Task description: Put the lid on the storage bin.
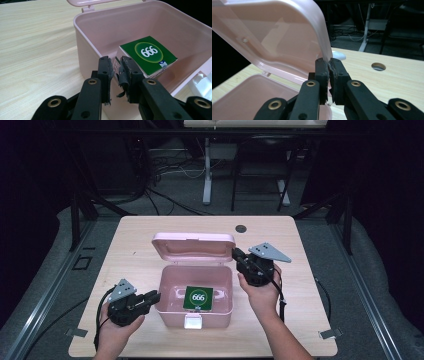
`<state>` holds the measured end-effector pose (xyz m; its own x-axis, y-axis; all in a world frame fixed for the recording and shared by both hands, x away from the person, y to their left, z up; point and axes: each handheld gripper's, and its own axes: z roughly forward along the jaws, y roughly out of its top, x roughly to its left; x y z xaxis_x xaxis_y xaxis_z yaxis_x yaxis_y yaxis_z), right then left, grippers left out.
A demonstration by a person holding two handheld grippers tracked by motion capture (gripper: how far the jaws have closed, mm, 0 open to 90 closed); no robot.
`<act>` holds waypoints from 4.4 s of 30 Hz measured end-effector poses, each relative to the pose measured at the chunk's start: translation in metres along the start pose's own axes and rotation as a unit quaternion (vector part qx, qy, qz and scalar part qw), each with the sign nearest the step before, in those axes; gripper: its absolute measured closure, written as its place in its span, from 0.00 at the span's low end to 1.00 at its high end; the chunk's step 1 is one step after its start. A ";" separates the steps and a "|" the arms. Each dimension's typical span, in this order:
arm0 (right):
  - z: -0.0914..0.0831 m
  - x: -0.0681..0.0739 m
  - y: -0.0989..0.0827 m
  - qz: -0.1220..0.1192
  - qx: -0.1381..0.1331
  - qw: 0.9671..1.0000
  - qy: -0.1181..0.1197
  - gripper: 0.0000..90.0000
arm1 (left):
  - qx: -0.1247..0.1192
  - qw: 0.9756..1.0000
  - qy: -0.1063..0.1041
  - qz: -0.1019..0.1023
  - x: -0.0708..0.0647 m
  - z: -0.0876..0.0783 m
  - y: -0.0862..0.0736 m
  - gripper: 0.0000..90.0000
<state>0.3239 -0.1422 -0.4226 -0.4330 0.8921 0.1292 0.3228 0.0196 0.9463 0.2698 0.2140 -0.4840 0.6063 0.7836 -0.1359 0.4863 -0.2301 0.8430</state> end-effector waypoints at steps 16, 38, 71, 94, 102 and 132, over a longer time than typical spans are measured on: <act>-0.008 0.000 -0.009 0.037 -0.009 0.999 0.013 0.97 | -0.014 1.000 -0.002 -0.006 0.005 -0.008 0.005 0.82; 0.000 -0.005 -0.008 0.045 -0.008 0.999 0.029 0.89 | -0.093 0.995 0.039 -0.009 0.033 0.011 0.101 0.69; -0.007 -0.015 -0.009 0.053 -0.016 0.998 0.027 0.79 | -0.091 0.993 0.070 0.014 0.024 0.011 0.116 0.96; -0.024 -0.039 -0.007 0.077 -0.033 0.996 0.004 0.77 | -0.086 0.995 0.037 0.021 0.016 -0.009 0.106 0.91; -0.023 -0.043 -0.009 0.079 -0.031 0.996 0.003 0.76 | -0.083 0.996 0.025 0.021 0.014 -0.014 0.104 0.87; -0.021 -0.037 -0.011 0.069 -0.003 0.998 0.012 0.69 | -0.071 0.997 0.013 0.040 -0.003 -0.033 0.080 0.71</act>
<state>0.3183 -0.1848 -0.4315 -0.4048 0.8752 0.2650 0.3754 -0.1052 0.9209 0.2861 0.2125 -0.3985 0.6216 0.7815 -0.0537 0.3431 -0.2100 0.9156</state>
